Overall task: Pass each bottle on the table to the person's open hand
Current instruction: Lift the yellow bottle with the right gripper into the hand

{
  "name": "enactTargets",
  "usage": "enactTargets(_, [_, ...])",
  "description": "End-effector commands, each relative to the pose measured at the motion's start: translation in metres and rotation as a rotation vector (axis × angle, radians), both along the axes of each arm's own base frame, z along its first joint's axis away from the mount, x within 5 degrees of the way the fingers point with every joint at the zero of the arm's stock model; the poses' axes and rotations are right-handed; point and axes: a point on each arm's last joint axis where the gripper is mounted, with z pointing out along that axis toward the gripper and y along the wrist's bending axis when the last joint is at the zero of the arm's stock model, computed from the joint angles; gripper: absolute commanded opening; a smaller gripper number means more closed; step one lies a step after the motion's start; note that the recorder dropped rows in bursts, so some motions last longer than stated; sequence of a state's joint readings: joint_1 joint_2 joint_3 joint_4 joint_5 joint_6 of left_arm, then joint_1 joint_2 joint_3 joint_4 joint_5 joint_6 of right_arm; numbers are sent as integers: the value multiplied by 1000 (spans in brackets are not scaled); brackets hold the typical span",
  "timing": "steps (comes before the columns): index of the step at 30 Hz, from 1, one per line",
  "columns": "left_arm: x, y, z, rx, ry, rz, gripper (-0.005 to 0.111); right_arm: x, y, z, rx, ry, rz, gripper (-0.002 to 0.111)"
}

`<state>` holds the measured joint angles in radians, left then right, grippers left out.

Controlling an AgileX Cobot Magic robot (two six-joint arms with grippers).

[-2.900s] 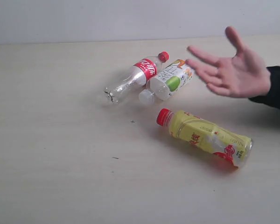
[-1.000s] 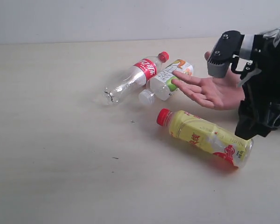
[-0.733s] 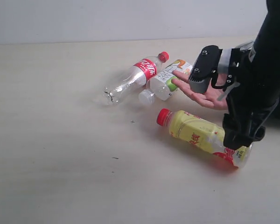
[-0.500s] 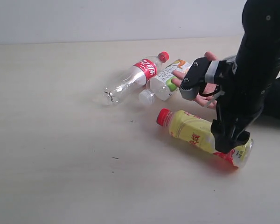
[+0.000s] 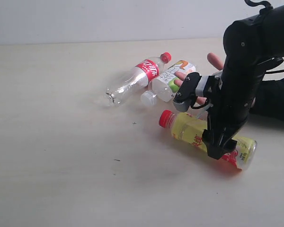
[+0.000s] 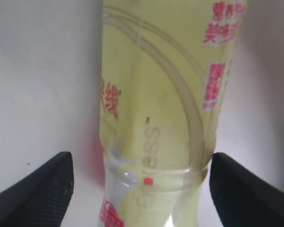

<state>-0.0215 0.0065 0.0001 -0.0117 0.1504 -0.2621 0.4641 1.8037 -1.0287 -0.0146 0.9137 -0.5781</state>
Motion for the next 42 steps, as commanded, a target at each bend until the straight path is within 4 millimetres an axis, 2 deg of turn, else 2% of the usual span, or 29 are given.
enactTargets(1, [0, 0, 1, -2, -10, -6, 0, 6, 2, -9, -2, -11, -20, 75])
enactTargets(13, [0, 0, 1, -2, -10, -6, 0, 9, 4, -29, -11, 12, -26, 75])
enactTargets(19, [0, 0, 1, -2, -10, -6, 0, 9, 5, -29, -4, 9, -30, 68])
enactTargets(23, [0, 0, 1, -2, -10, -6, 0, 8, 5, -29, 0, 23, -40, 51])
enactTargets(28, [0, 0, 1, -2, -10, -6, 0, 2, 2, -28, -37, 93, -38, 10])
enactTargets(30, [0, 0, 1, -2, -10, -6, 0, 1, 2, -28, -42, 102, -38, 0])
enactTargets(31, [0, 0, 1, -2, -10, -6, 0, 1, 2, -27, -41, 101, -38, 0])
enactTargets(36, [0, 0, 1, -2, -10, -6, 0, -4, 2, -8, -12, 87, -74, 0])
enactTargets(42, [0, 0, 1, -2, -10, -6, 0, -21, 2, 41, 98, 66, -170, 0])
